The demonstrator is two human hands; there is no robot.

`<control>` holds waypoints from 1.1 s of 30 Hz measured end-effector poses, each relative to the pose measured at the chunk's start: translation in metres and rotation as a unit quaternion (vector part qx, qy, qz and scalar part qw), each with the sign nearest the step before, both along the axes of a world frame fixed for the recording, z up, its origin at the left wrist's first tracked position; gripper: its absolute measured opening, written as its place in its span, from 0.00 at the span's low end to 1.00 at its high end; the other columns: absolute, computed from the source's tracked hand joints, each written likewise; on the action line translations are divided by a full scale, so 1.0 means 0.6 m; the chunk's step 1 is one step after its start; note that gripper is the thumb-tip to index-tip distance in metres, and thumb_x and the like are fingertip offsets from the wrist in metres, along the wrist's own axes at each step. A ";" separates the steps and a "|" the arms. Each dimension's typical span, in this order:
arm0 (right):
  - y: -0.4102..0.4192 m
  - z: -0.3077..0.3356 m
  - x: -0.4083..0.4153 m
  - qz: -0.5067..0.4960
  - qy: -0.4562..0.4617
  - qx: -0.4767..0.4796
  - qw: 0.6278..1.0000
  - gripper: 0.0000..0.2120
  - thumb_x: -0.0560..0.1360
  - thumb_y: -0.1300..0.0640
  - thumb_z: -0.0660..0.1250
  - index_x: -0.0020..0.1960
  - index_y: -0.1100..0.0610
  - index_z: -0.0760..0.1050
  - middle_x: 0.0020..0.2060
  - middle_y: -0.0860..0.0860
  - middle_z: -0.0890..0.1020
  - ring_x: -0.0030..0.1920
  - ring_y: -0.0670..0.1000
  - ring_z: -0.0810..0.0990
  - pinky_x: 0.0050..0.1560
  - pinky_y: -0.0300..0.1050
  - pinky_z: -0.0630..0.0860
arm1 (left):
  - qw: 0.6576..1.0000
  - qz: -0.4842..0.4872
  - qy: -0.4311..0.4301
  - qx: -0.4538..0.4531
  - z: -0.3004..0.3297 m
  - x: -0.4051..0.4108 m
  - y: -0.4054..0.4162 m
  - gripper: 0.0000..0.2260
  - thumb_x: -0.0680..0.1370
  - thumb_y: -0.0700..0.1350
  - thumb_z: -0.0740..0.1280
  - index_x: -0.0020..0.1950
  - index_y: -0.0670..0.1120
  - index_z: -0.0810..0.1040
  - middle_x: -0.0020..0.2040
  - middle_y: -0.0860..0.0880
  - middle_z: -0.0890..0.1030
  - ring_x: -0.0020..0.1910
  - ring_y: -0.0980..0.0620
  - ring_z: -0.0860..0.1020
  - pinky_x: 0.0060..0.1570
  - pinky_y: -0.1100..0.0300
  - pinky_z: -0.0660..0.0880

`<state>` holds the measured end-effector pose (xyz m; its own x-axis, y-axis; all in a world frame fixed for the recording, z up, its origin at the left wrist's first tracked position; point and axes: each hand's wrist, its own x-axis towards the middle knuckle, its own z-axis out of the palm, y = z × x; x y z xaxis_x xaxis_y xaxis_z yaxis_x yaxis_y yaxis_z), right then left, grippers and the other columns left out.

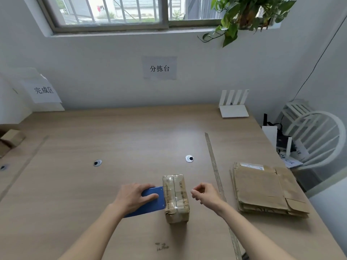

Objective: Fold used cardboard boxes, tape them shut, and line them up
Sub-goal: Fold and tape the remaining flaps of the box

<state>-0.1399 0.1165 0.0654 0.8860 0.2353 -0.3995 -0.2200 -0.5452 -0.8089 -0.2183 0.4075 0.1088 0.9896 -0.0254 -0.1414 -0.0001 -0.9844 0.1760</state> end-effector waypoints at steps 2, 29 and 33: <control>-0.003 -0.019 -0.021 0.001 0.005 -0.016 1.000 0.05 0.76 0.53 0.73 0.45 0.54 0.81 0.37 0.48 0.87 0.38 0.44 0.82 0.39 0.39 0.77 | 1.000 0.009 0.016 -0.019 -0.027 -0.017 0.004 0.29 0.72 0.75 0.50 0.67 0.68 0.73 0.54 0.61 0.83 0.47 0.57 0.80 0.40 0.61 0.71; 0.013 -0.143 -0.070 -0.058 0.028 -0.111 0.992 0.05 0.73 0.50 0.75 0.40 0.49 0.82 0.31 0.41 0.85 0.40 0.43 0.84 0.51 0.44 0.80 | 0.996 0.024 0.082 -0.036 -0.127 -0.049 -0.004 0.23 0.77 0.71 0.55 0.68 0.66 0.73 0.54 0.59 0.83 0.47 0.55 0.79 0.43 0.57 0.73; 0.011 -0.151 -0.066 -0.060 0.045 -0.084 0.994 0.04 0.75 0.53 0.74 0.42 0.51 0.82 0.33 0.45 0.86 0.38 0.45 0.84 0.50 0.48 0.82 | 0.995 0.025 0.082 -0.043 -0.133 -0.048 -0.003 0.23 0.77 0.71 0.55 0.69 0.67 0.72 0.55 0.59 0.83 0.47 0.56 0.79 0.42 0.58 0.71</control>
